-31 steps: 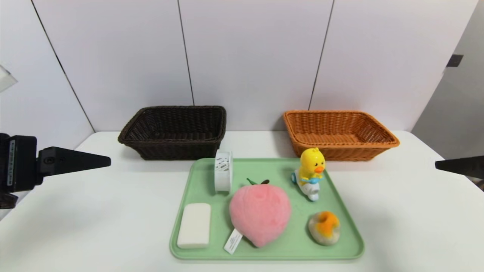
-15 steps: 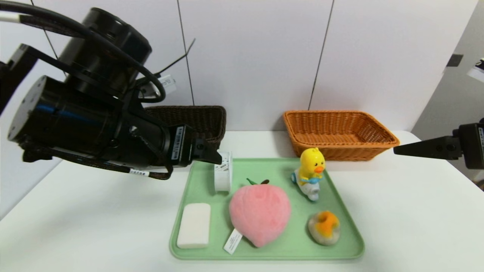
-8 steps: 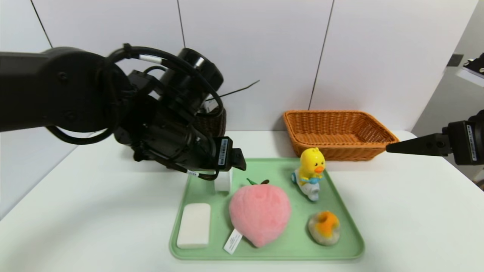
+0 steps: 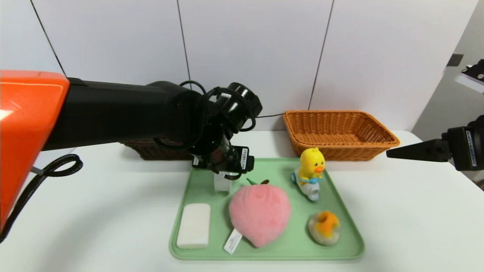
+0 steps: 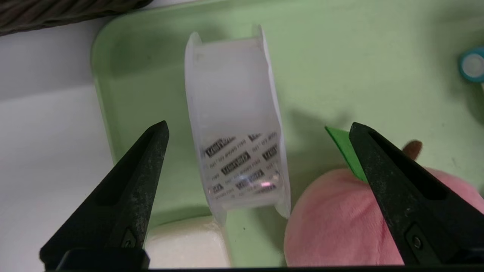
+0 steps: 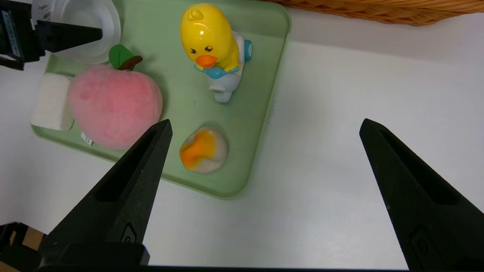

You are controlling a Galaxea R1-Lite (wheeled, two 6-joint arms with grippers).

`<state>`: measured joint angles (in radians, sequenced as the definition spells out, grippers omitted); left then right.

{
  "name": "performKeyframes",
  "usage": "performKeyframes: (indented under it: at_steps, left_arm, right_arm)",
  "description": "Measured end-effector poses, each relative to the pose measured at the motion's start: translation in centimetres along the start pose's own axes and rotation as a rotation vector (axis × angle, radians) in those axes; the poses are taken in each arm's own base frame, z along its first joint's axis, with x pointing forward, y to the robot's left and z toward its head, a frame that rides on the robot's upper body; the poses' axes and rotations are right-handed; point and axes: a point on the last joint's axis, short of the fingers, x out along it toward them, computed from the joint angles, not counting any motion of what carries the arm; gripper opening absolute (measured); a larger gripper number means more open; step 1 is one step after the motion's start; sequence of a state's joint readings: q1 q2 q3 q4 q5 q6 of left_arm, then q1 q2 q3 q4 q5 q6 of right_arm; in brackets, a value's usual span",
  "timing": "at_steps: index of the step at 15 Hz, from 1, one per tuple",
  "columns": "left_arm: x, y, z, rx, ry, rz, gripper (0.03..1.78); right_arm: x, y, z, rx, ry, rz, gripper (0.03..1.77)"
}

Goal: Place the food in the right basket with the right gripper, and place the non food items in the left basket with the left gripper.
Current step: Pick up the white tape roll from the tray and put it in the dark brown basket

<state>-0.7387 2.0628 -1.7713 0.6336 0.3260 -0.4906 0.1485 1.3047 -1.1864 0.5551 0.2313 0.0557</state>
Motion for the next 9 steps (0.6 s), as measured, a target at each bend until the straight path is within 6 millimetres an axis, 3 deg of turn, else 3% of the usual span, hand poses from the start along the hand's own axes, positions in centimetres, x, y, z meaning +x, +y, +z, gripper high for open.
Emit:
performKeyframes:
  at_steps: [3,9]
  left_arm:
    - [1.5,-0.2,0.0,0.002,0.01,0.03,1.69]
    - [1.4,0.3,0.0,0.002,0.029,0.046,0.88]
  right_arm:
    - [0.1,0.0,-0.2,0.001,0.005,-0.001,1.71]
    - [0.2,-0.1,-0.4,0.002,0.013,-0.002,1.71]
